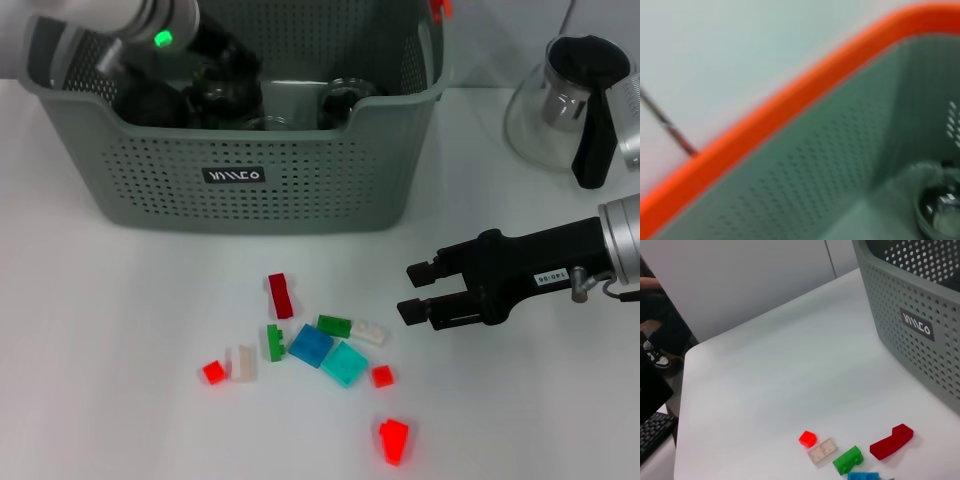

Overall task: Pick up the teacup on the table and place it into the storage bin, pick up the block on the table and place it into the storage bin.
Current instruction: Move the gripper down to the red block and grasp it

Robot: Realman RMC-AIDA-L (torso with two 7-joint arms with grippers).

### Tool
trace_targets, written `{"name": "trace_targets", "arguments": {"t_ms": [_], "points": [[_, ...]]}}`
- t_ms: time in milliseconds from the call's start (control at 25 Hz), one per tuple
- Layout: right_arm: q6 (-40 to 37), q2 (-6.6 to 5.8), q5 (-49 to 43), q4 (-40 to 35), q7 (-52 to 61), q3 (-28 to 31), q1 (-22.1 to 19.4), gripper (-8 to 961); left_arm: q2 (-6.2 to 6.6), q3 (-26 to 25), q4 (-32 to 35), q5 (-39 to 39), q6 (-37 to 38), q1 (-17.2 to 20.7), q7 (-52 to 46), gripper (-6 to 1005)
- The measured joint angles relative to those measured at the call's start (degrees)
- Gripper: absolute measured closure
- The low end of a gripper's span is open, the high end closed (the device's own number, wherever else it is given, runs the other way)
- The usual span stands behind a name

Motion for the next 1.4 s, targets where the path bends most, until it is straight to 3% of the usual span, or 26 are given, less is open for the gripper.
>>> {"name": "trace_targets", "arguments": {"t_ms": [200,400,600,720,800,880,1080,1400], "points": [[0.0,-0.34,0.0,0.0,-0.2,0.0,0.0,347,-0.04,0.0,11.4,0.0,7.6,2.6,-2.9,448],[-0.1,-0.51,0.0,-0.1,-0.6,0.1,-0.1,347,-0.08,-0.7,26.3,-3.6,20.7,6.0,-4.1,337],[-0.5,-0.86,0.2,-0.5,-0.8,0.1,-0.1,346,-0.06,-0.9,38.6,-19.1,38.8,11.8,-0.9,204],[-1.2,-1.12,0.3,-0.6,-1.3,0.1,-0.1,346,-0.07,-1.1,41.9,-29.7,47.7,15.6,3.5,149],[-1.6,-1.33,0.4,-0.6,-1.7,0.1,-0.1,346,-0.08,-1.3,42.3,-32.7,50.1,16.8,5.1,151],[-2.0,-1.63,0.4,-0.7,-2.0,0.1,-0.1,346,-0.72,-2.9,41.5,-40.8,58.2,20.9,12.1,153],[-2.9,-2.18,0.3,-0.7,-2.2,0.1,-0.1,347,-1.82,-7.7,36.0,-46.7,65.5,24.8,22.7,153],[-3.8,-2.54,-1.1,-1.1,-2.0,-1.0,1.3,347,-1.47,-11.1,22.6,-48.7,68.4,29.5,37.5,153]]}}
